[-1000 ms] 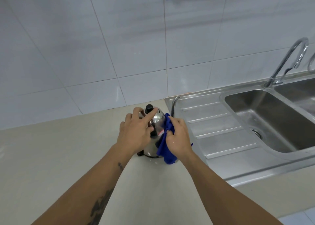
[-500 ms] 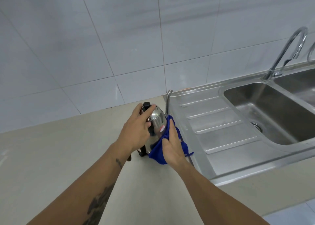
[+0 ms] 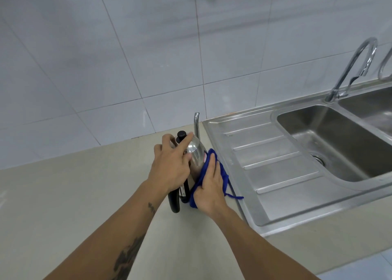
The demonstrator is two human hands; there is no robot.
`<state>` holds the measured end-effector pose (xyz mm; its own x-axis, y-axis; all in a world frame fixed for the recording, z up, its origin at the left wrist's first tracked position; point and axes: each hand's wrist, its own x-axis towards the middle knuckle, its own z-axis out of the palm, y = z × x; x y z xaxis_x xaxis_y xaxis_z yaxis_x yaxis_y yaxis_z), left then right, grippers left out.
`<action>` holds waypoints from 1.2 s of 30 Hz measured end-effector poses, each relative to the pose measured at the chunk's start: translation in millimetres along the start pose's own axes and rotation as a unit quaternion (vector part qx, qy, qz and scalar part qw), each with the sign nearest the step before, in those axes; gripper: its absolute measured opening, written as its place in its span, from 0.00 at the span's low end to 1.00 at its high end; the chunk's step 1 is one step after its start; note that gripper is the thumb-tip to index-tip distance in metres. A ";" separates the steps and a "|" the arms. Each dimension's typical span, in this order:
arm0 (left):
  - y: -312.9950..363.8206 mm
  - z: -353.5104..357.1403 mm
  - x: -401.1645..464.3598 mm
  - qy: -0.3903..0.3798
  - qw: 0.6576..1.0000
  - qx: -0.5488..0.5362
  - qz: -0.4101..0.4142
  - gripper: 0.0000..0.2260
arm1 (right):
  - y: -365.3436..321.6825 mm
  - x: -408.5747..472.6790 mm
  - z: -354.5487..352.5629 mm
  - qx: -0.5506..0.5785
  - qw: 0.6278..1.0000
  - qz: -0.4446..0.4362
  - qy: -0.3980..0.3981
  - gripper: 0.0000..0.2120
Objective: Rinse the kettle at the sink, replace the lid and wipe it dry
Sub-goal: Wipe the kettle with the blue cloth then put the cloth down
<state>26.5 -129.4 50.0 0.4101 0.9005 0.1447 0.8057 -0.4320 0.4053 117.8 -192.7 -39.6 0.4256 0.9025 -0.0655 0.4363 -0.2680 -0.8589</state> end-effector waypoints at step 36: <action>-10.6 -5.0 15.6 0.009 1.000 0.010 0.022 0.22 | 6.2 13.8 2.1 -0.004 0.999 -0.015 -0.036 0.48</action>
<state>22.2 -110.5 52.5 0.4377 0.8813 0.1783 0.7956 -0.4719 0.3799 124.8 -181.2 -46.8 0.3546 0.9319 -0.0767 0.4537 -0.2432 -0.8573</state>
